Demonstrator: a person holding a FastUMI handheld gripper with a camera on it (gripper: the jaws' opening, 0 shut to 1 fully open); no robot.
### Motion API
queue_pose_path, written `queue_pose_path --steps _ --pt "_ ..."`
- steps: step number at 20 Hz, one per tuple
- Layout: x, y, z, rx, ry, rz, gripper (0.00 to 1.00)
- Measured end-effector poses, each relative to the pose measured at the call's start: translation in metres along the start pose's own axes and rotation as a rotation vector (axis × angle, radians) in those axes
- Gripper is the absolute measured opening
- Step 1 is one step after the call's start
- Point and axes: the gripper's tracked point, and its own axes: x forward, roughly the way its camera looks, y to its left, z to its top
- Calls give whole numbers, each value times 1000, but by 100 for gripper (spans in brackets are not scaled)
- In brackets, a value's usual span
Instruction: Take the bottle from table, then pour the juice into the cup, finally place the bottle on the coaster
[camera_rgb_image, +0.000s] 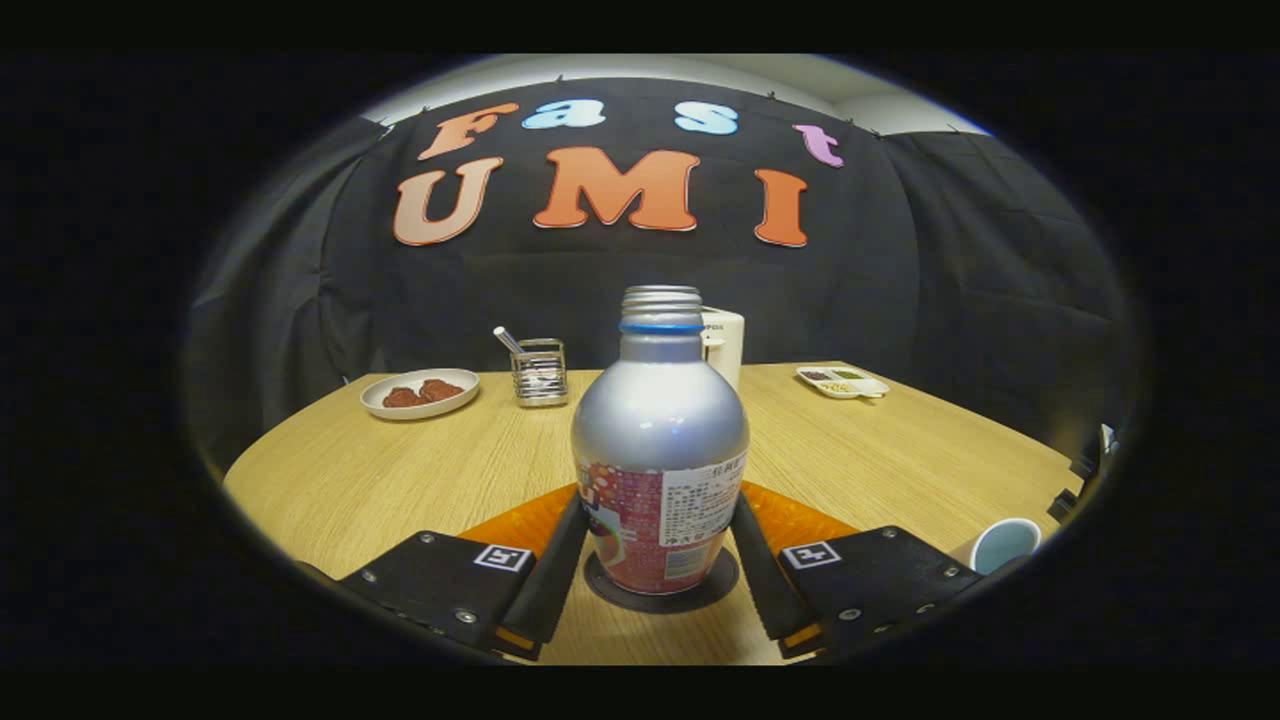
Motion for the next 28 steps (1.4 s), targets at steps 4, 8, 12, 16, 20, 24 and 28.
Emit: queue_pose_path --steps 4,8,12,16,20,24,28 --pt "1 -1 -3 18 1 3 77" --pt "0 0 -3 28 -16 15 78" --pt "-2 2 -2 53 -39 32 80" --pt "-7 4 1 79 -62 49 86" --pt "-20 6 10 89 -81 71 97" --pt "-45 5 25 59 -115 77 97" --pt "-84 10 51 30 -176 102 97"
